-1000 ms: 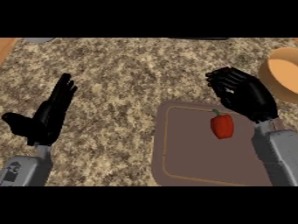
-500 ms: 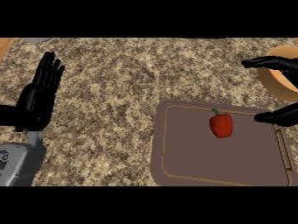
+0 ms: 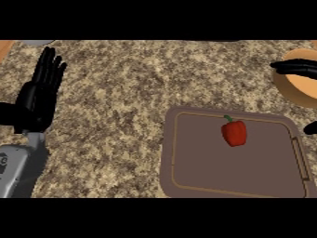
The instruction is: Pick the bell pepper from the tray and place it in the pot
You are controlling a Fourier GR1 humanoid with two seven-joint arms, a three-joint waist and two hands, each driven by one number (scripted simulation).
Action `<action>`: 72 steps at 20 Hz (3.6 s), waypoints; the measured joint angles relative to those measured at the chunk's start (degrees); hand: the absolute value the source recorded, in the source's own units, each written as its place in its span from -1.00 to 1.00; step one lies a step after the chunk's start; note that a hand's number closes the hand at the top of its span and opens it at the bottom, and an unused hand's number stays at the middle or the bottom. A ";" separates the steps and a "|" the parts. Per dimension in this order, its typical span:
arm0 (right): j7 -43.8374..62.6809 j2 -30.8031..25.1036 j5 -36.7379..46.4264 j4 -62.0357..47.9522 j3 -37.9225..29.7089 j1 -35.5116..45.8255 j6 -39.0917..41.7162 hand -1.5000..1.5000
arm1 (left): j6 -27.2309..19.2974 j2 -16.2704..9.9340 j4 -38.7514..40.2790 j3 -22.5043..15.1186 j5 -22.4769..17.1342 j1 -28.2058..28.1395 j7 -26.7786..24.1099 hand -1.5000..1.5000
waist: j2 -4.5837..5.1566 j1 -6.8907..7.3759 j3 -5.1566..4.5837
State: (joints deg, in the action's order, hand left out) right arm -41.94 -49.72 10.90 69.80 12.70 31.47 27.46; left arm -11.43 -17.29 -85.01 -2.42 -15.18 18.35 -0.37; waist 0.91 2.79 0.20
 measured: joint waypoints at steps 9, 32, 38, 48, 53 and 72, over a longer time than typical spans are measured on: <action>-0.03 2.05 11.35 -2.79 10.32 6.21 -2.38 -1.00 | 0.21 0.50 1.04 1.28 0.59 -0.28 -0.55 0.00 | -0.57 -1.38 -0.19; -1.06 13.67 25.83 -7.42 12.89 2.79 -5.80 -1.00 | 2.31 2.28 -2.42 3.98 3.19 -3.32 1.06 0.00 | -0.89 -2.52 -0.20; 1.44 17.79 31.49 -9.03 11.51 2.79 -6.09 -1.00 | 2.94 2.77 -1.70 5.19 3.82 -2.12 1.79 0.00 | -0.89 -2.57 -0.19; -1.96 24.53 39.16 -16.91 9.24 2.92 -9.28 -1.00 | 3.85 3.57 -3.25 6.37 4.90 -2.26 3.43 0.00 | -0.87 -2.43 -0.22; -3.68 26.99 42.48 -19.64 8.46 3.58 -10.26 1.00 | 4.21 4.27 -2.32 6.82 5.65 -2.13 2.66 0.00 | -1.17 -2.40 -0.60; 0.68 33.50 49.85 -11.53 7.26 0.57 -17.44 1.00 | 4.33 4.99 -3.05 7.13 6.71 -2.41 3.54 0.00 | -1.71 -3.24 -1.10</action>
State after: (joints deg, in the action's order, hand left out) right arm -41.26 -16.22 60.75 58.28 19.96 32.04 10.02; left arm -7.10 -12.30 -88.06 4.72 -8.47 15.94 3.16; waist -0.80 -0.45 -0.91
